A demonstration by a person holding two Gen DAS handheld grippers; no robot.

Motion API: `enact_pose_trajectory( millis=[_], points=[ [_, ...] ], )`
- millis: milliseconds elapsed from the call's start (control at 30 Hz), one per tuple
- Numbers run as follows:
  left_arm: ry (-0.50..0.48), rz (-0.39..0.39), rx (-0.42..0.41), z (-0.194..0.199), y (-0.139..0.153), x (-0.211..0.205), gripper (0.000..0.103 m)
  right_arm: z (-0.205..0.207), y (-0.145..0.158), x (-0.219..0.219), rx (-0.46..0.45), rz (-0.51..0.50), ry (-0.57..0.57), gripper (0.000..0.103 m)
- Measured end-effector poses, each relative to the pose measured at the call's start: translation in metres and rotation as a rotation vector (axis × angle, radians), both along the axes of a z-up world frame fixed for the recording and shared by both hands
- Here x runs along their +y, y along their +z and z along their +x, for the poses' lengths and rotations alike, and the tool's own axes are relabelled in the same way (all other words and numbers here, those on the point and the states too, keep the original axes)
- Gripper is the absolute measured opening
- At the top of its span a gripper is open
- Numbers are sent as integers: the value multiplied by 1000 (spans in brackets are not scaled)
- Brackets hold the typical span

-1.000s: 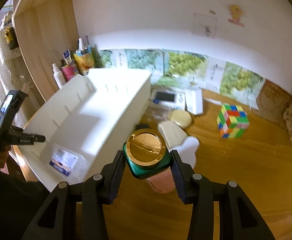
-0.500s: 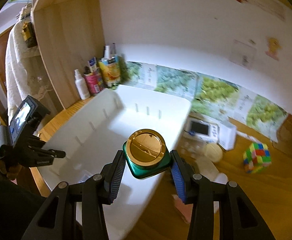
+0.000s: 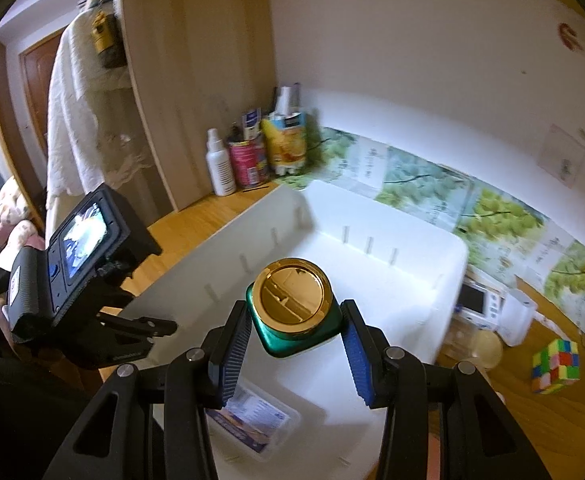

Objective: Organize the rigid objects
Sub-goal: 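Lift the jar into the white tray with the right tool and release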

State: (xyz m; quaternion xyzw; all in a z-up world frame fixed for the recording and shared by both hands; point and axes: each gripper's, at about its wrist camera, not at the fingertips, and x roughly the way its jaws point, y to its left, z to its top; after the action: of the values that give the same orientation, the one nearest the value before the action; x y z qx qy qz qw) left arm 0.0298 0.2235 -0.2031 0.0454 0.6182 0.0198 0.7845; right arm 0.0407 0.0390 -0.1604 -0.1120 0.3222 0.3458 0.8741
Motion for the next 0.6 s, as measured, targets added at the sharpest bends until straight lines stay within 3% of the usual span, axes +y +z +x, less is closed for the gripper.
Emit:
enact_pose_trajectory(
  millis=[533, 600],
  points=[
    [3, -1, 13, -8, -1, -3, 8, -6, -17, 35, 48, -51, 75, 46],
    [5, -1, 13, -4, -2, -2, 8, -5, -16, 33, 44, -39, 66, 52]
  ],
)
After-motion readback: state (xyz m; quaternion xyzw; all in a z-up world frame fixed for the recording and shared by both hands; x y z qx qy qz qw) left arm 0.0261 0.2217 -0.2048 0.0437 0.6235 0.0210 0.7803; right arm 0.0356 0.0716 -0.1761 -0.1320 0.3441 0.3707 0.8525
